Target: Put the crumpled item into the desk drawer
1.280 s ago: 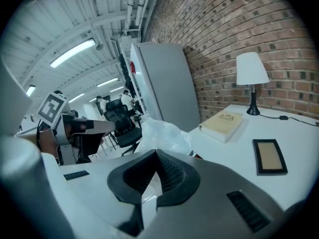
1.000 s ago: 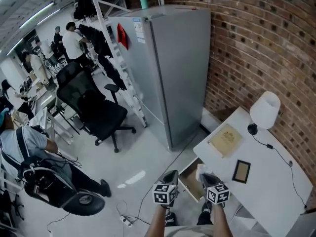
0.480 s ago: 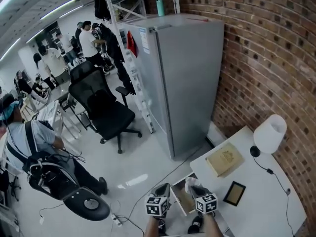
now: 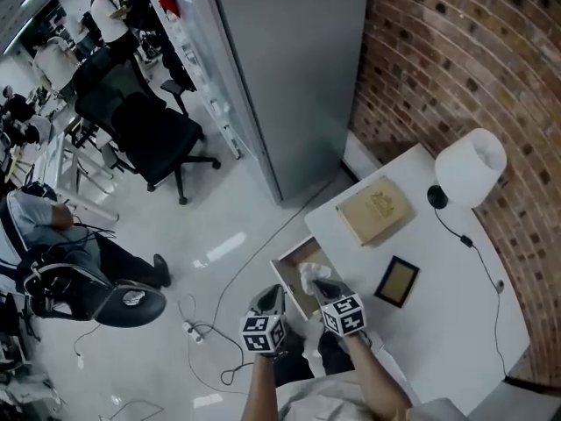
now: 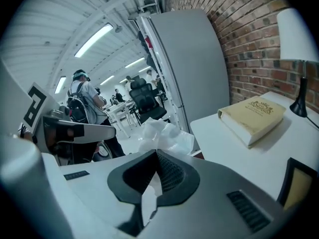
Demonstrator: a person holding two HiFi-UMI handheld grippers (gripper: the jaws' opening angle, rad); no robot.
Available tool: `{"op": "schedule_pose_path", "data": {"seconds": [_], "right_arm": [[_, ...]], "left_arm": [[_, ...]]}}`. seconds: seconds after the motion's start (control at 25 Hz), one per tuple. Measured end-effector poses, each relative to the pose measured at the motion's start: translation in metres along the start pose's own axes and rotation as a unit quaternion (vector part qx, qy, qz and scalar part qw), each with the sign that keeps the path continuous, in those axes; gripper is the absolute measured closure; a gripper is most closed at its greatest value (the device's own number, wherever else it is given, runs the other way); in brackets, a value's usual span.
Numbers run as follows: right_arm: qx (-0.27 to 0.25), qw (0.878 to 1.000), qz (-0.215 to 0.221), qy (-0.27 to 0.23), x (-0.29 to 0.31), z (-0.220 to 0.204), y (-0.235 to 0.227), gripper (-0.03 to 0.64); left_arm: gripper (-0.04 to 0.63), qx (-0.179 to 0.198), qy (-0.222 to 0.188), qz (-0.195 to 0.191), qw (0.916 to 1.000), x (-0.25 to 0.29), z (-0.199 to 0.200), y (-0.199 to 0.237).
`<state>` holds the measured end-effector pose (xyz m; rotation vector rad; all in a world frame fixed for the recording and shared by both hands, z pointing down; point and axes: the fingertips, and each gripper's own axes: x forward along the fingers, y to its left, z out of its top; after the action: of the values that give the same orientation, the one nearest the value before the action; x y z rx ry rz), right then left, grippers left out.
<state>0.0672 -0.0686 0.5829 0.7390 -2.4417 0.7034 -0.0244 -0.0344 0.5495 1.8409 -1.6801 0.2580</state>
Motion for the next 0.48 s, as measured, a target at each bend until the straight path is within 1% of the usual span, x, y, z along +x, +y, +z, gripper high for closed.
{"op": "schedule_pose_path", "data": {"seconds": [0.2,0.32,0.48], "right_arm": [[0.0,1.0,-0.014,0.018,0.005,-0.028,0.002,0.591],[0.005,0.999,-0.028,0.021,0.017,-0.038,-0.001,0.591],[0.01,0.998,-0.048,0.027,0.027,-0.052,-0.007,0.591]], "left_arm": [[0.58,0.012,0.035,-0.031,0.9988,0.01,-0.036,-0.008],[0.58,0.031,0.046,-0.048,0.9973,0.023,-0.05,-0.002],[0.58,0.034,0.064,-0.066,0.9952,0.033,-0.072,0.007]]}}
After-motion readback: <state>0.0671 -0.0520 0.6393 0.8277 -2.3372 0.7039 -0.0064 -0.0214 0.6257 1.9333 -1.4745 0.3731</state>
